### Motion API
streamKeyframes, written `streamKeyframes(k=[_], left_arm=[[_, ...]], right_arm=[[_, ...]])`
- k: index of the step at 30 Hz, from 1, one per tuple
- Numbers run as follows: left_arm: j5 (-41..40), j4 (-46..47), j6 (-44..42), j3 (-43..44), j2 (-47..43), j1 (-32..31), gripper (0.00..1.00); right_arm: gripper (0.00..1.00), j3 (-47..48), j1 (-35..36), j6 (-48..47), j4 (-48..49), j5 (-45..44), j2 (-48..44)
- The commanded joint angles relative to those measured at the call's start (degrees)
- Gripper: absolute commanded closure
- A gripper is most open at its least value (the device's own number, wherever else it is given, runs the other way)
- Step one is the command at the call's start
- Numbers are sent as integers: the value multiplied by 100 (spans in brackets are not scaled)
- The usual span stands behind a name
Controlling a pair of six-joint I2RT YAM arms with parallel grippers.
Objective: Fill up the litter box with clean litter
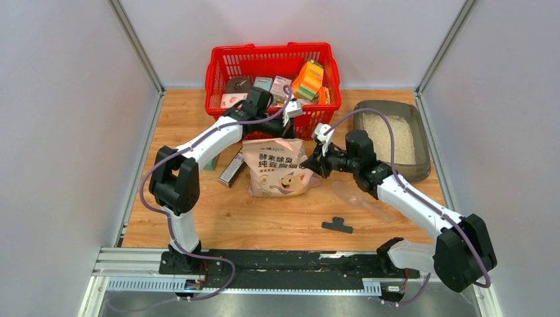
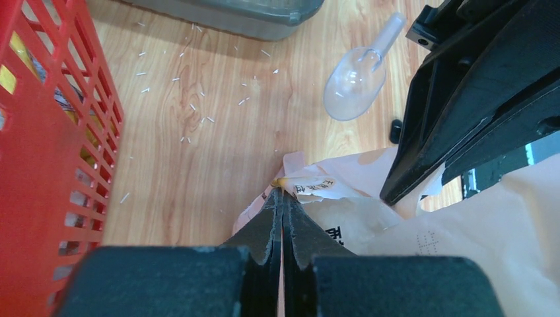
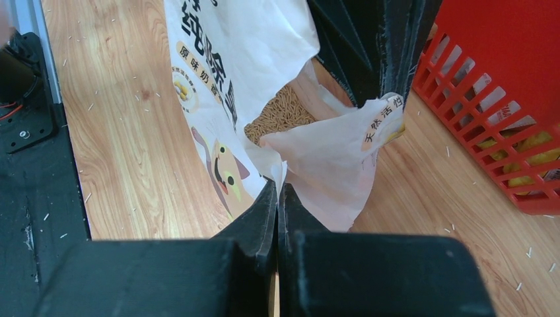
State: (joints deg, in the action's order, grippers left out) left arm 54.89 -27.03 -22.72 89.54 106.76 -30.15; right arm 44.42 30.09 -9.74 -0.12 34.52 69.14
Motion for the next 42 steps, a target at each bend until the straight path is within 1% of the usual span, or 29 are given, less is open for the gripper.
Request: streamKeyframes(k=[1,4,9,10,12,17,23,32,37,42], left_arm=[[66,1328,1153,-365,-454,-184,99],[-242,1874,1567,-603,-586,-184,99],[-576,2219,1981,-736,-735,-175,99],[-733,2324,2017,-823,-788,-175,99],[-770,2403,2035,-929,-919,-175,99],[-629,2193,2026,-1078,-955,-184,99],[-489,2175,2157,-1158,-894,-184,99],[-181,2439,2755,-1237,-745,-316,99],[-84,2492,2887,-1290,-727,-351,100],[-128,2483,2861,-1299,-736,-351,100]], right_arm=[[100,312,-82,68,425,28,11],[100,391,-126,51,364,72,29],[100,470,-178,86,232,63,29],[100,479,-179,95,206,55,29],[99,497,-187,104,188,37,11],[99,523,-222,148,197,2,55],[97,541,-249,95,188,55,143],[96,629,-310,-2,267,125,363],[95,760,-539,-177,65,195,416],[91,884,-627,-537,-312,283,433]])
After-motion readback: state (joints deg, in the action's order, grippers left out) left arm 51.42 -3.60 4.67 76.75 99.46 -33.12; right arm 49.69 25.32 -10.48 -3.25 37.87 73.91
